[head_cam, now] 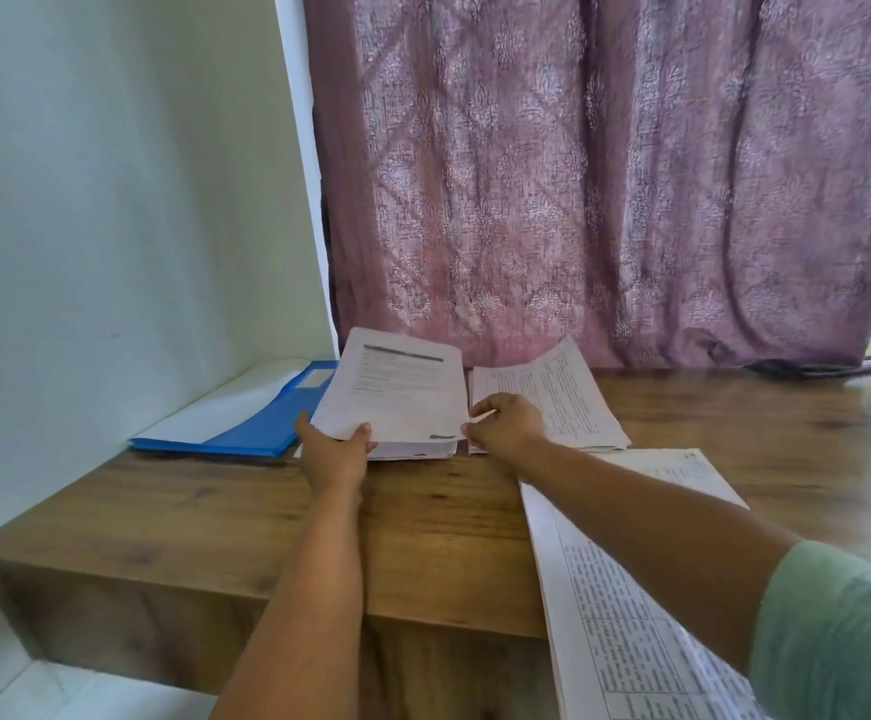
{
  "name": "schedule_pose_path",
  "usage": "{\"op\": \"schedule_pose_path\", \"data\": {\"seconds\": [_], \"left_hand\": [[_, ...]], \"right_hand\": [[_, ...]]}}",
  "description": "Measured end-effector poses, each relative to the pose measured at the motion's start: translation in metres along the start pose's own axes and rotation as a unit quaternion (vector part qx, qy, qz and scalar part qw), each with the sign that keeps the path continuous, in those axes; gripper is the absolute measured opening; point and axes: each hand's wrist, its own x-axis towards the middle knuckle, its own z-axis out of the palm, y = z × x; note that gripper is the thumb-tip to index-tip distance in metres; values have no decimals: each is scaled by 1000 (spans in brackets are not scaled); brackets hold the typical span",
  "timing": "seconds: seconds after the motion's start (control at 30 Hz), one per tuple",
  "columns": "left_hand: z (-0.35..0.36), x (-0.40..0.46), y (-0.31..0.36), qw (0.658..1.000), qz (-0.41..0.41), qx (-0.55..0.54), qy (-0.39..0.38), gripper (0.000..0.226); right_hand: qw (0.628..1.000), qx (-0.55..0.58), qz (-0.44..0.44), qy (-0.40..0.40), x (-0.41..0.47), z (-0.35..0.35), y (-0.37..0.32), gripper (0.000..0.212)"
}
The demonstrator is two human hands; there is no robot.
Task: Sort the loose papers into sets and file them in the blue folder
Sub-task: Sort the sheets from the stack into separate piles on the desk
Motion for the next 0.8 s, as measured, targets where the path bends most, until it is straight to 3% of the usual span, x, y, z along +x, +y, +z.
{"op": "schedule_pose_path", "data": {"seconds": [0.13,0.2,0.33,0.43,0.5,0.57,0.67,0.73,0.8], "left_hand": [[-13,11,-3,998,-48,4,41,92],[-12,13,-5,999,-42,24,17,93],[-7,15,-13,991,6,133,-34,71],[-8,14,-13,965,44,259,-22,65],[-8,10,-11,943,47,330,-11,71],[-5,2,-9,930,81,359,-8,72],[2,-14,-10,911,161,379,-23,61],[10,-28,-10,912,194,358,-59,48],[24,-49,-7,925,189,311,-113,41]], "right_hand": [[1000,-11,-11,3,3,28,-7,11],[1000,-13,-6,3,6,38,-5,11],[998,-61,5,-27,15,35,-3,6],[981,-167,-4,-95,12,15,-5,20],[989,-105,4,-101,5,-5,-9,13],[996,28,30,-81,0,-30,-13,15],[989,126,37,-61,-1,-77,-14,22],[992,115,23,-50,-4,-114,-3,20],[999,25,3,-33,-11,-151,18,18]]}}
